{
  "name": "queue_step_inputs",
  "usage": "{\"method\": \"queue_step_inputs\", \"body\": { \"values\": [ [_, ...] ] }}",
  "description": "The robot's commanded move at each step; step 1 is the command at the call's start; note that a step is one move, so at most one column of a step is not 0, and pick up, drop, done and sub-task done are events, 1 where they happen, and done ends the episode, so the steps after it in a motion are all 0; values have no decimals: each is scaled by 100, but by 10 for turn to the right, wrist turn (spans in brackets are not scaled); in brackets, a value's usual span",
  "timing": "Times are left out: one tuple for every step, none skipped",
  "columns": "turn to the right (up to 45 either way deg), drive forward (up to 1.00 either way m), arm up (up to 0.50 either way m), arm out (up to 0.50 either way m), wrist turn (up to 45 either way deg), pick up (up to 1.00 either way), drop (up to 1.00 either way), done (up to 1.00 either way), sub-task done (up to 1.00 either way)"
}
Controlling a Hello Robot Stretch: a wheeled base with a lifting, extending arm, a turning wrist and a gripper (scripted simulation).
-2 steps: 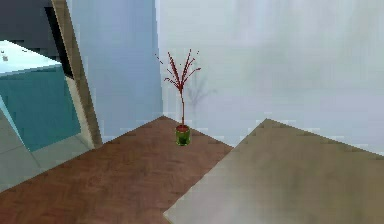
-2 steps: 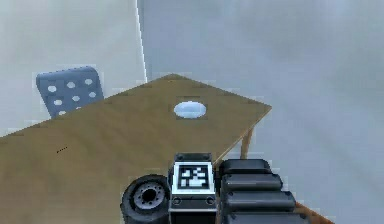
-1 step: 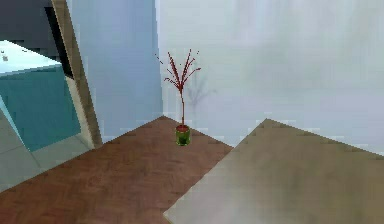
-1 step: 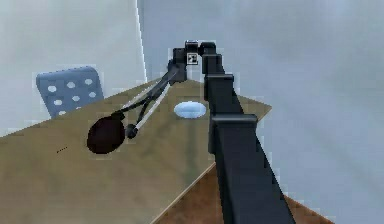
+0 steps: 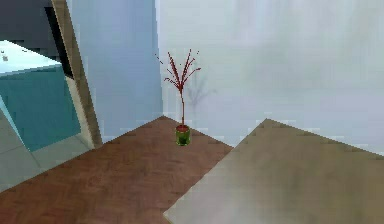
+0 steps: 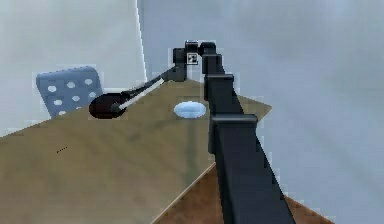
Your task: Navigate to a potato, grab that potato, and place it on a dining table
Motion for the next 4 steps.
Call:
{"method": "queue_step_inputs", "body": {
  "values": [
    [0, 0, -32, 0, 0, 0, 0, 0, 0],
    [0, 0, 0, 0, 0, 0, 100, 0, 0],
    [0, 0, 0, -10, 0, 0, 0, 0, 0],
    [0, 0, 0, 0, 0, 0, 0, 100, 0]
  ]
}}
